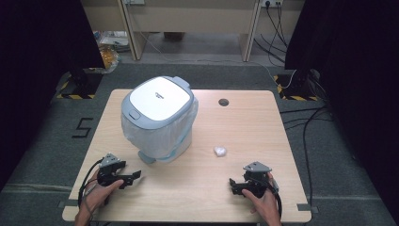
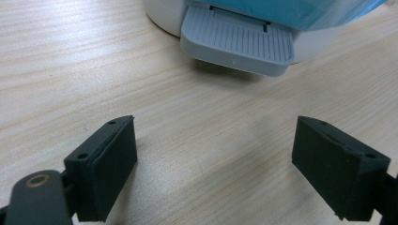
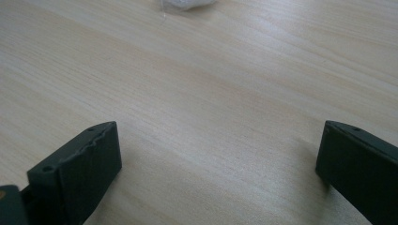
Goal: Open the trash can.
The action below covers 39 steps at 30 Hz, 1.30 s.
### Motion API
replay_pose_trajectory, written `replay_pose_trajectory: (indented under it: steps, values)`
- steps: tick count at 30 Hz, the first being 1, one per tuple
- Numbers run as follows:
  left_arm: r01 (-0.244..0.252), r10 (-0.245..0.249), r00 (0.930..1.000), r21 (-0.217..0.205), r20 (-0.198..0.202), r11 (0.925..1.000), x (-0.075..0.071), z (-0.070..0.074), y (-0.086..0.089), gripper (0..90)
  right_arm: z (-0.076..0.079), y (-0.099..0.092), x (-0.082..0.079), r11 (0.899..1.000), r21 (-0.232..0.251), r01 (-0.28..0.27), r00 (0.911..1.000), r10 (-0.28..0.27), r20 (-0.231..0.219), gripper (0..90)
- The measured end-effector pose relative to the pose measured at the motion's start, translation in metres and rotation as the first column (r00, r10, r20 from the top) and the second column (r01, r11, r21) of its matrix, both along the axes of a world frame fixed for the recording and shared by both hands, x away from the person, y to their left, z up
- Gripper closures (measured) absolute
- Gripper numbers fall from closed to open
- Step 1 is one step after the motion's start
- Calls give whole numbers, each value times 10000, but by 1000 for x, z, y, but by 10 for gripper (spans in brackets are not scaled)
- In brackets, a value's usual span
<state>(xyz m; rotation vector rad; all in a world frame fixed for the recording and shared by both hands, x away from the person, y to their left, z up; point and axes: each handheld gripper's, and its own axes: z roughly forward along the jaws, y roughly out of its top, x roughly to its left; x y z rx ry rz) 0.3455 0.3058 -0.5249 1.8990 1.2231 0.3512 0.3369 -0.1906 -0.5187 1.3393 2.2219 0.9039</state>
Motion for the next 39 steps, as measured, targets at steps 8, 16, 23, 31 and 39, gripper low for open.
replay_pose_trajectory:
  steps: [8, 16, 23, 31, 39]
  values:
    - [-110, 106, 9998, -312, -147, 9995, 2, 1, 2, 149, 0, -1, 1, 10000, -26, 9, 10000, -9, 13, 4]
    - [-343, 377, 9985, -826, 399, 9960, 6, 14, 4, 150, 0, -1, 1, 10000, -70, 5, 10000, -5, 40, 4]
    - [-403, 445, 9983, -1080, 366, 9933, 16, 20, 2, 152, 0, -1, 1, 10000, -56, 5, 10000, -5, 30, 4]
    - [-568, 598, 9976, -850, 335, 9948, 25, 19, -3, 150, 0, -1, 1, 10000, -58, 5, 10000, -4, 30, 4]
    - [-559, 576, 9979, -561, 284, 9969, 41, 12, -7, 149, 0, -1, 1, 10000, -57, 7, 10000, -7, 27, 4]
